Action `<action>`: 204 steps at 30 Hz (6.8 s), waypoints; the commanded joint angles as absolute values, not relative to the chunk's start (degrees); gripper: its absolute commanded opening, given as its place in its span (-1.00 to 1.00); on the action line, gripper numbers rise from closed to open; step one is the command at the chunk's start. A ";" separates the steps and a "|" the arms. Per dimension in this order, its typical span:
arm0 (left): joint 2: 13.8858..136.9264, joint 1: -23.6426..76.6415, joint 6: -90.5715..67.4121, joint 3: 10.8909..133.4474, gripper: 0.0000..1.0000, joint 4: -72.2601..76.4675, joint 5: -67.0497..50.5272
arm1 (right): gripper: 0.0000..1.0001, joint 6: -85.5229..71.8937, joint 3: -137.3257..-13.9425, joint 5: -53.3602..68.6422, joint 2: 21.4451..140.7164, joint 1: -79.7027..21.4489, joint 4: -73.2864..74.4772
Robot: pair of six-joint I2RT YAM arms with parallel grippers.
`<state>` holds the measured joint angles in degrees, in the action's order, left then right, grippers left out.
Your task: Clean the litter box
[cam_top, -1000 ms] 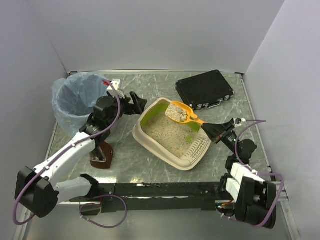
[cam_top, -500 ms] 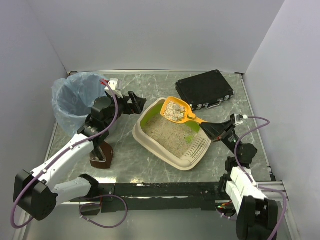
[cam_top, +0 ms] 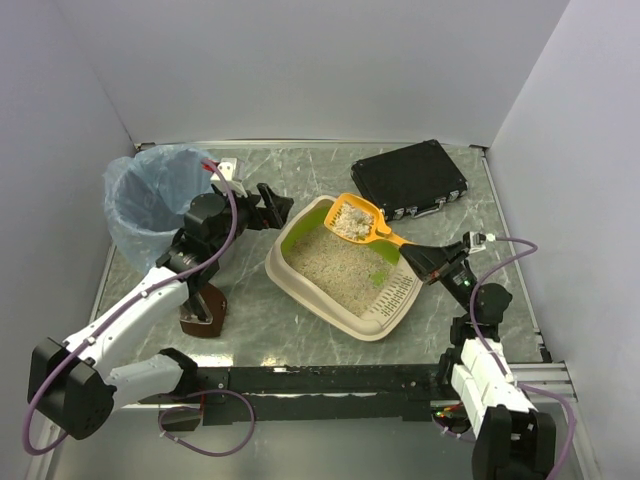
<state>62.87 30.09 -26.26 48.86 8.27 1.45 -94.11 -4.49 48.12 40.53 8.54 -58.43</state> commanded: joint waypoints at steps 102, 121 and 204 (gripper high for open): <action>64.06 33.40 -28.31 44.82 0.94 7.48 -0.18 | -1.00 -76.38 -14.33 50.98 50.28 6.59 -44.29; 80.77 38.23 -22.50 54.84 0.22 -7.38 14.50 | -1.00 -78.58 -17.48 50.80 49.83 7.29 -46.85; 64.16 39.55 -29.45 39.20 -0.53 -2.11 16.09 | -0.94 -26.40 -112.86 25.74 99.76 -42.90 -4.57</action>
<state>64.82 38.98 -28.32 39.33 -6.31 20.49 -8.43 -114.52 25.10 107.79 -47.86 0.36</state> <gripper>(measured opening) 0.354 0.273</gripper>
